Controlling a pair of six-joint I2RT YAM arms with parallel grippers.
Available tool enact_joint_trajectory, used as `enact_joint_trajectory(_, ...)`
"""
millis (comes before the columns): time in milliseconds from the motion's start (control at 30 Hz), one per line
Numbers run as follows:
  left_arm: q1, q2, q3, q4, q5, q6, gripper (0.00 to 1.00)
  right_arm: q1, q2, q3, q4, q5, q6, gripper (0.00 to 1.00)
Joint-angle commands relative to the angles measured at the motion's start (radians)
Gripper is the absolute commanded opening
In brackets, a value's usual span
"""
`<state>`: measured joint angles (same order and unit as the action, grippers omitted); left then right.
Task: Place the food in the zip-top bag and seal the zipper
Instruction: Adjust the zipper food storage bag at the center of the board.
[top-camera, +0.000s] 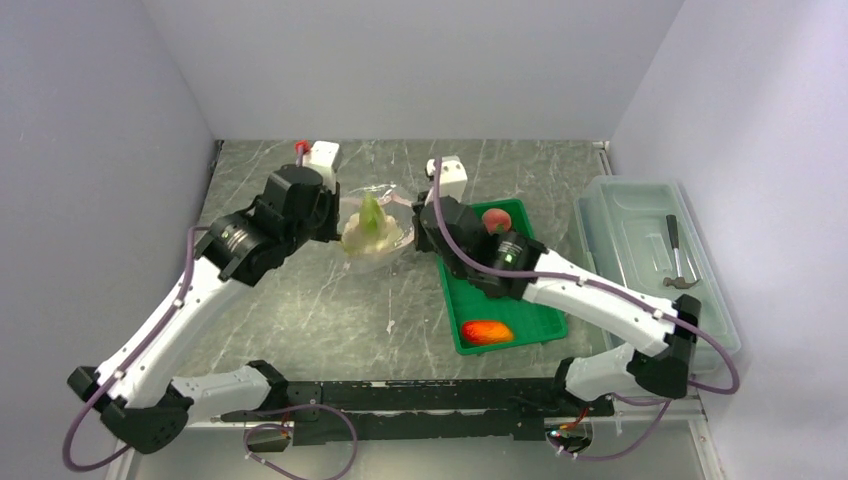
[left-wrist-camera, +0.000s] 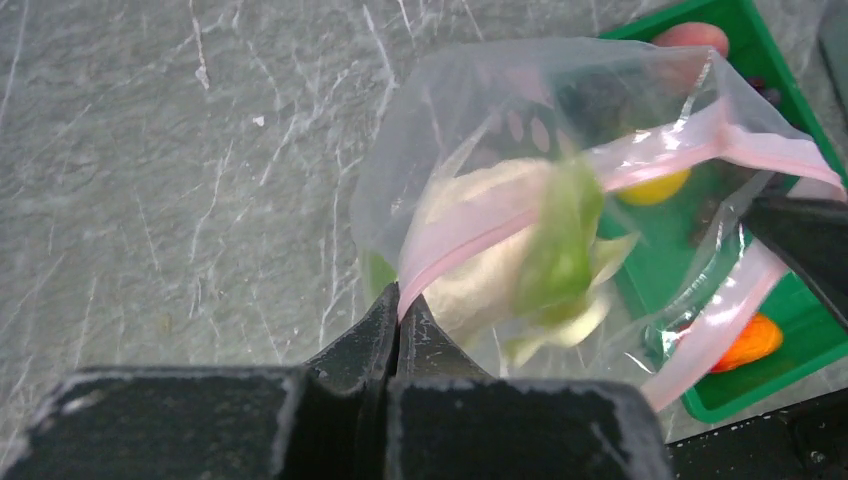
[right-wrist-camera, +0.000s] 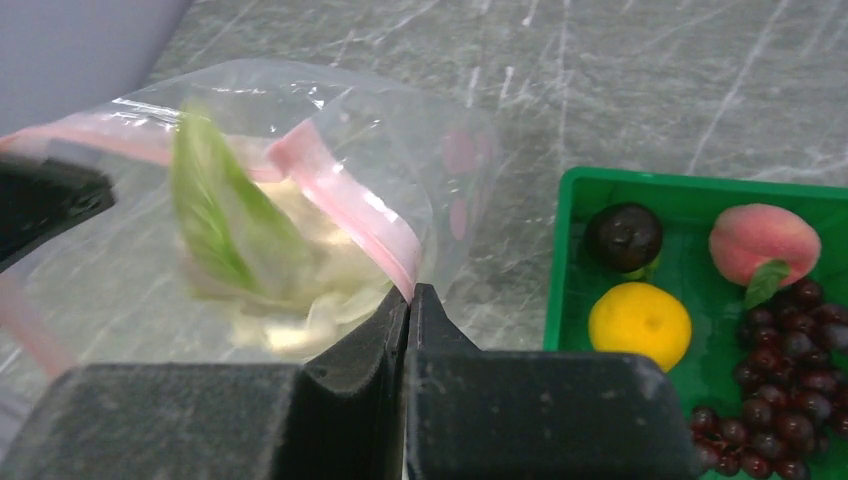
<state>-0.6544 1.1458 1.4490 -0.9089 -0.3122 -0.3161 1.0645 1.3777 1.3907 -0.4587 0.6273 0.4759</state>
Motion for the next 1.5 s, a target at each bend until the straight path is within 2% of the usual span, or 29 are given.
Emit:
enact_joint_trajectory(0, 0.007, -0.143, -0.085, 0.133, -0.001, -0.015, 0.00, 0.042, -0.155, -0.071, 0.156, -0.015, 0.000, 0.00)
enact_joint_trajectory(67, 0.054, -0.019, -0.092, 0.070, -0.036, 0.006, 0.00, -0.036, -0.081, -0.031, 0.085, -0.041, 0.015, 0.00)
enact_joint_trajectory(133, 0.116, 0.111, -0.101, 0.064, 0.055, 0.007, 0.00, -0.123, -0.005, -0.005, 0.019, -0.087, 0.037, 0.00)
enact_joint_trajectory(200, 0.163, 0.167, -0.109, 0.097, 0.104, -0.007, 0.00, -0.156, 0.009, -0.027, 0.060, -0.098, 0.028, 0.00)
enact_joint_trajectory(333, 0.199, 0.098, -0.091, 0.148, 0.152, -0.023, 0.00, -0.164, -0.025, -0.019, 0.063, -0.114, 0.019, 0.00)
enact_joint_trajectory(900, 0.199, 0.142, 0.314, -0.079, 0.048, 0.072, 0.00, -0.163, -0.029, 0.089, 0.085, -0.226, 0.008, 0.00)
enact_joint_trajectory(1100, 0.199, 0.116, 0.263, -0.085, -0.011, 0.098, 0.00, -0.161, 0.014, 0.073, 0.114, -0.261, 0.036, 0.00)
enact_joint_trajectory(1333, 0.199, 0.030, 0.063, -0.014, 0.019, 0.086, 0.00, -0.146, 0.024, -0.120, 0.204, -0.311, 0.120, 0.00)
enact_joint_trajectory(1467, 0.199, -0.017, -0.011, 0.030, 0.051, 0.085, 0.00, -0.141, -0.008, -0.173, 0.223, -0.310, 0.127, 0.00)
